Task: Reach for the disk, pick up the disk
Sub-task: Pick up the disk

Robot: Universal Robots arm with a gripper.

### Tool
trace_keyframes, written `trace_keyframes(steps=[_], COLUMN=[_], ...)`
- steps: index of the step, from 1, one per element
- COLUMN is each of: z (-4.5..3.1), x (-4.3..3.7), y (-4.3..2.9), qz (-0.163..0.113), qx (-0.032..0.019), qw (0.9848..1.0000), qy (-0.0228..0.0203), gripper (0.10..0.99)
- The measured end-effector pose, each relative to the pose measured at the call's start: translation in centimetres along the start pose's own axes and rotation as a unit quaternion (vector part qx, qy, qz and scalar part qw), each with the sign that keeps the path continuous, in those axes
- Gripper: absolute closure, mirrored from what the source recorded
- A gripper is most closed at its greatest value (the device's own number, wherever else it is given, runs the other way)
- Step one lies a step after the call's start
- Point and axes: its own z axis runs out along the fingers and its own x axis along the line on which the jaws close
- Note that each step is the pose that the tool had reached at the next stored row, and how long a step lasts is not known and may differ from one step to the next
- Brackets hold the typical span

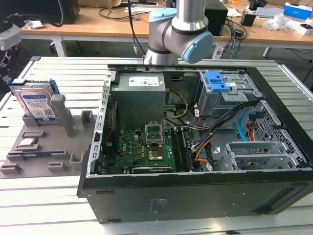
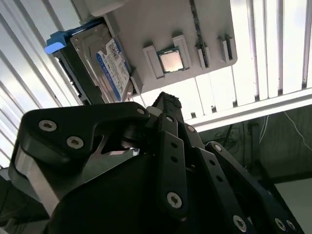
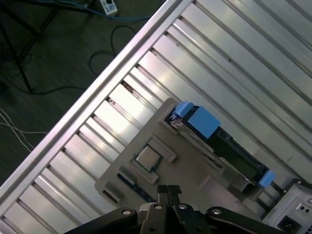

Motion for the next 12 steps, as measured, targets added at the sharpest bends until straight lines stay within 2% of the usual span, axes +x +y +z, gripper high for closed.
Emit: trace_keyframes(steps=[5,12], z=[0.0,0.0], x=[0.0,0.0], y=[0.0,0.0], qz=[-0.028,-0.076], qx=[0.0,0.0], qw=[0.9996,0.9971], qy=[0.001,0.0029], gripper=[0.98,0.98])
